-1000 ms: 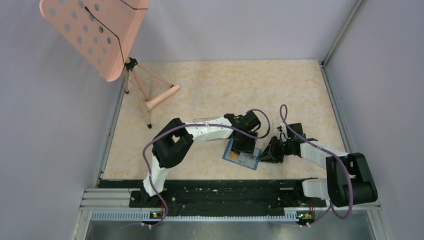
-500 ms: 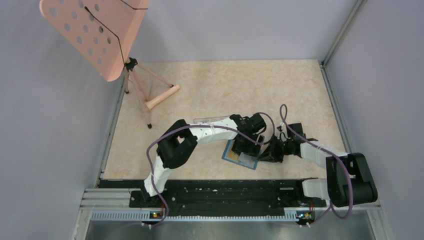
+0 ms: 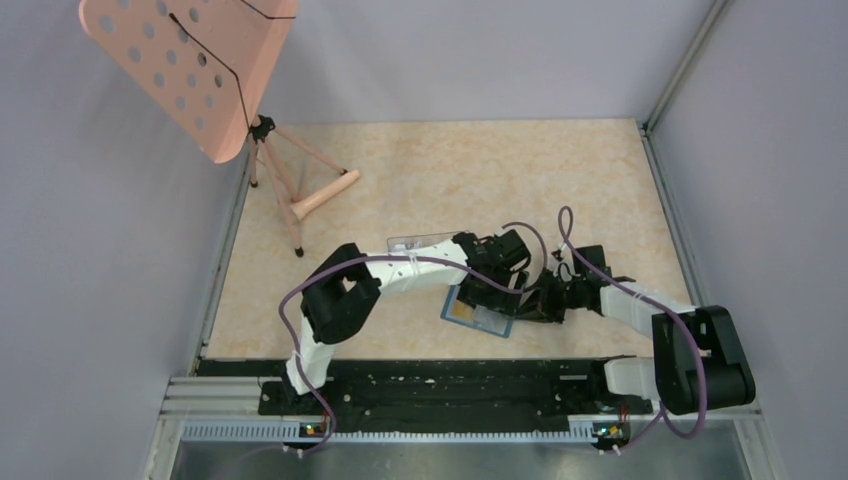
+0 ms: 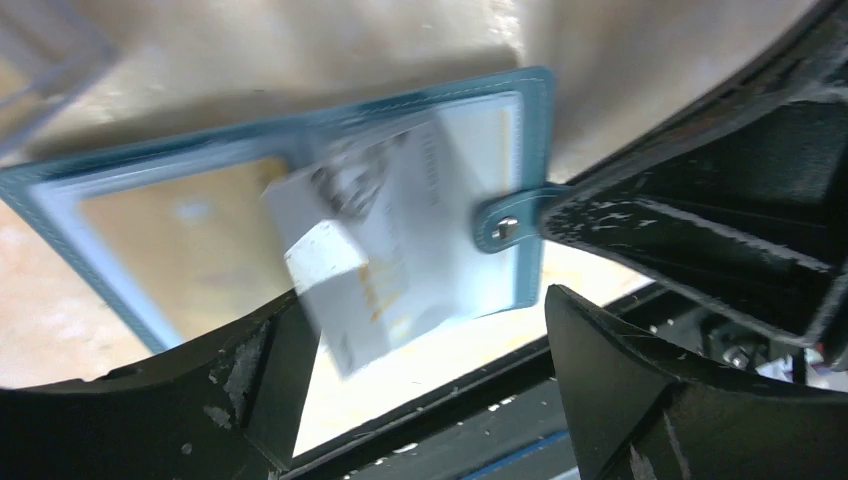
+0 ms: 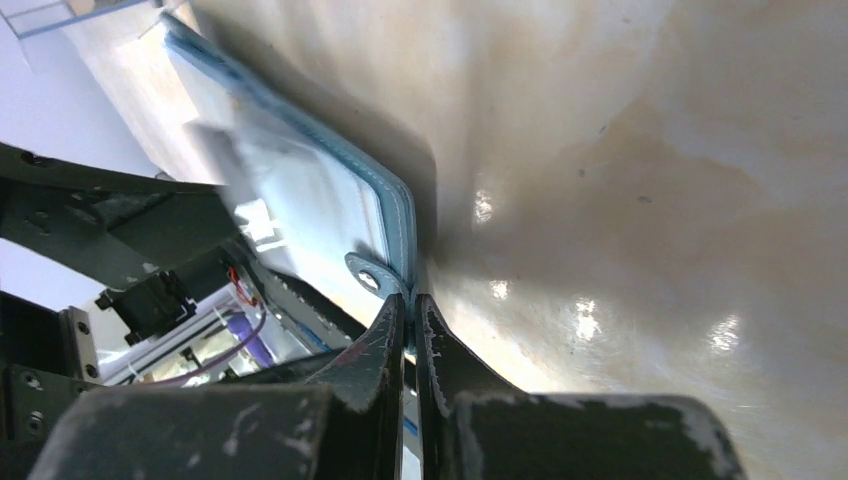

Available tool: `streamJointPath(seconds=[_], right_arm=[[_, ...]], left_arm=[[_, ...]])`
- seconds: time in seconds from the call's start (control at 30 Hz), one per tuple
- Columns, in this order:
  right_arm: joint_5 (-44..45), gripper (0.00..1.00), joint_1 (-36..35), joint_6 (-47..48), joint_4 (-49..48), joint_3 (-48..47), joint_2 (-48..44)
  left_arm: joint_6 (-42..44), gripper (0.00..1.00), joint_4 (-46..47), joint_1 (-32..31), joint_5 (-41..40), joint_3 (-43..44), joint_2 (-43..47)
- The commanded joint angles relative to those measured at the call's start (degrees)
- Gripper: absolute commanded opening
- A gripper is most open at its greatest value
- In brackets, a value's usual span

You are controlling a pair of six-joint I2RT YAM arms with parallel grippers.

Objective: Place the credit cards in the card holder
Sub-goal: Insert the credit card into the card holder.

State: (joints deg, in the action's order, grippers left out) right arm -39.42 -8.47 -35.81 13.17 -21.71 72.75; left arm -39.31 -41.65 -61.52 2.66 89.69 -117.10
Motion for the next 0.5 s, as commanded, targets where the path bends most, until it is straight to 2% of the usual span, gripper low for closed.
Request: streamJointPath(seconds=[0.0, 0.27, 0.47], right_arm=[[0.6, 0.0, -0.4, 0.7, -1.0, 0.2, -1.5], [0.6, 0.0, -0.3, 0.7, -0.9, 0.2, -1.5], [0.6, 0.0, -0.3, 1.2, -0.5, -0.1, -1.2]], left_arm=[[0.1, 0.87, -1.8, 1.4, -6.3, -1.5, 4.5], [0.4, 0.86, -3.2, 1.5, -7.4, -1.0, 4.4], [0.8, 0.77, -0.5, 1.5, -3.8, -0.8, 1.6]])
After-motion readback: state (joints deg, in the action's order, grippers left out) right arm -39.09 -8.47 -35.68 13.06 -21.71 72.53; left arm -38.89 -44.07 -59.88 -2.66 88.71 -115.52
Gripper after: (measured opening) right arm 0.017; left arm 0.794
